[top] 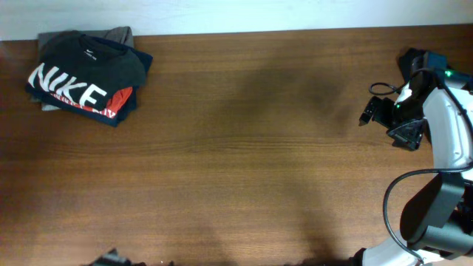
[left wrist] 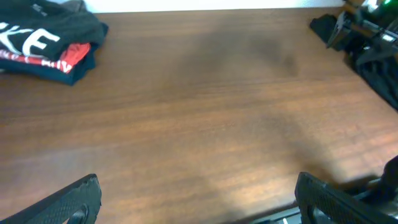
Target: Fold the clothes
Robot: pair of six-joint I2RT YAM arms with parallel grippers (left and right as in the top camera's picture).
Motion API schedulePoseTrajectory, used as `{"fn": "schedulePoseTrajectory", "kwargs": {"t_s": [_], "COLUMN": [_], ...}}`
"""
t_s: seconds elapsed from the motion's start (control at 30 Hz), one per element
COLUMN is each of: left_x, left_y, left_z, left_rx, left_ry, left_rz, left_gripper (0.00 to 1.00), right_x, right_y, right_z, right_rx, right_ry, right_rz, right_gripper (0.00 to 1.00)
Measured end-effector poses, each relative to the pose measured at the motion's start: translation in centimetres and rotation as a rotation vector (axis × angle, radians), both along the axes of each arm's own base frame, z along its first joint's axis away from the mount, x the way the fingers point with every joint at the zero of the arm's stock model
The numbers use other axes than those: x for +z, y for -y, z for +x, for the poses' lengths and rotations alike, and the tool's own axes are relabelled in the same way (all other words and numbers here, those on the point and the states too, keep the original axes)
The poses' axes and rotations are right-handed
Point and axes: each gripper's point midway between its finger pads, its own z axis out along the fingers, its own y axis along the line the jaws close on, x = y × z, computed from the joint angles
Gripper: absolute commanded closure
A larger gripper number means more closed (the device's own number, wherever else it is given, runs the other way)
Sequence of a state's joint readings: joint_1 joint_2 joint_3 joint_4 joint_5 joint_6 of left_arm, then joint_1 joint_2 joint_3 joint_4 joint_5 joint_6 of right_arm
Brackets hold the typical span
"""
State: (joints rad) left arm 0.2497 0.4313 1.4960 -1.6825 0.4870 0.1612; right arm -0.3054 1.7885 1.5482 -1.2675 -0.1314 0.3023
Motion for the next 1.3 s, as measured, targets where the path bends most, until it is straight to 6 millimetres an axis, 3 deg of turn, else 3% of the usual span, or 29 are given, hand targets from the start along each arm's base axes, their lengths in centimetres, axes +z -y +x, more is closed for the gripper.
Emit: {"fn": "schedulePoseTrajectory", "kwargs": {"t_s": [0.17,0.37,0.63,0.77,0.9,1.13,1.3], "left_x": [-0.2,2.2,3.3,1.6,-2.1,-7.1,-10.3], "left_y": [-0.3,0.5,0.2,0.1,-0.5,-2.4,-3.6], "left_z": [-0.6,0.7,5.3,7.5,10.2,14.5,16.5], "left_rx": [0.022,-0.016,-0.068,-0.079,-0.049,0.052,0.132], "left_ry": [0.019,0.125,0.268,0.323,0.355,0.451,0.453], "left_rz": [0.021,-0.024,-0.076,-0.153,-0.191,-0.164,-0.135], "left_gripper": [0.01,0.01,0.01,0.01,0.01,0.01,0.01], "right_x": [0.0,0.0,0.0,0.0,0.0,0.0,0.0], "right_y": [0.0,0.0,0.0,0.0,0.0,0.0,0.0], "right_z": [0.0,0.0,0.0,0.0,0.0,0.0,0.0], "right_rx": [0.001,0.0,0.0,0.0,0.0,0.0,0.0], "right_ry": [0.0,0.0,0.0,0.0,0.0,0.0,0.0], "right_rz": [0.0,0.0,0.0,0.0,0.0,0.0,0.0], "right_gripper": [0.01,0.01,0.01,0.01,0.01,0.01,0.01]}}
